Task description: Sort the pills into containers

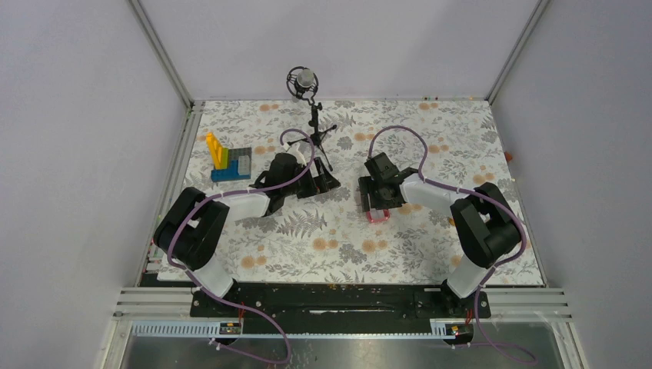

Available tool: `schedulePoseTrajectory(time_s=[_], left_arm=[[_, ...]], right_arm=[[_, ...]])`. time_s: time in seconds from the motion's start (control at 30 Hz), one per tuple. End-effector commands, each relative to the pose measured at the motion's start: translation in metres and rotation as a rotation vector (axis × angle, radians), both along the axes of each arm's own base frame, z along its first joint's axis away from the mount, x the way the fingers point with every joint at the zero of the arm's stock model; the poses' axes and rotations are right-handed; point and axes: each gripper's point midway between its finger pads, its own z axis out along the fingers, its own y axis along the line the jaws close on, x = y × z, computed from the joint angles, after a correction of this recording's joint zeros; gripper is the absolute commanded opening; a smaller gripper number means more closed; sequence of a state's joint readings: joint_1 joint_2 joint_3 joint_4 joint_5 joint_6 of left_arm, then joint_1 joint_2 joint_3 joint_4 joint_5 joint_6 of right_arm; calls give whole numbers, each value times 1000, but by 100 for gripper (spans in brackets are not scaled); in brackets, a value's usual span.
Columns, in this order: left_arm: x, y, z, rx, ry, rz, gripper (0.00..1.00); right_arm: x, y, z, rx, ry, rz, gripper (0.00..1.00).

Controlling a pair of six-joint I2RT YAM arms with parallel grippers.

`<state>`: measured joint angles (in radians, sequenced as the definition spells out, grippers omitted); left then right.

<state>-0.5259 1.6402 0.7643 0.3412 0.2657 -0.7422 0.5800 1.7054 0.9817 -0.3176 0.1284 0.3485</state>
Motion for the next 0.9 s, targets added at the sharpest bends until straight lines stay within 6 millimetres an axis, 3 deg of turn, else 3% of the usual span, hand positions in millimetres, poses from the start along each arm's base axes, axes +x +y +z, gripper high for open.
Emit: schedulePoseTrajectory(time_s=[0.0, 0.2, 0.5, 0.6, 0.73, 0.87], left_arm=[[3, -18, 34, -150, -54, -75, 92], [-3, -23, 74, -235, -111, -141, 91], [-24, -25, 210, -464, -326, -249, 91], [-28, -23, 244, -503, -369, -250, 91], [-29, -21, 268, -509, -381, -236, 91], [-27, -20, 275, -499, -364, -221, 91]], right_arm=[[8, 31, 50, 180, -83, 85, 54], [4, 62, 113, 557, -87, 154, 47], [4, 90, 235, 1030, -155, 239, 43], [0, 95, 273, 1164, -169, 257, 41], [-6, 100, 318, 1298, -198, 306, 38], [-11, 101, 341, 1345, -216, 343, 38]])
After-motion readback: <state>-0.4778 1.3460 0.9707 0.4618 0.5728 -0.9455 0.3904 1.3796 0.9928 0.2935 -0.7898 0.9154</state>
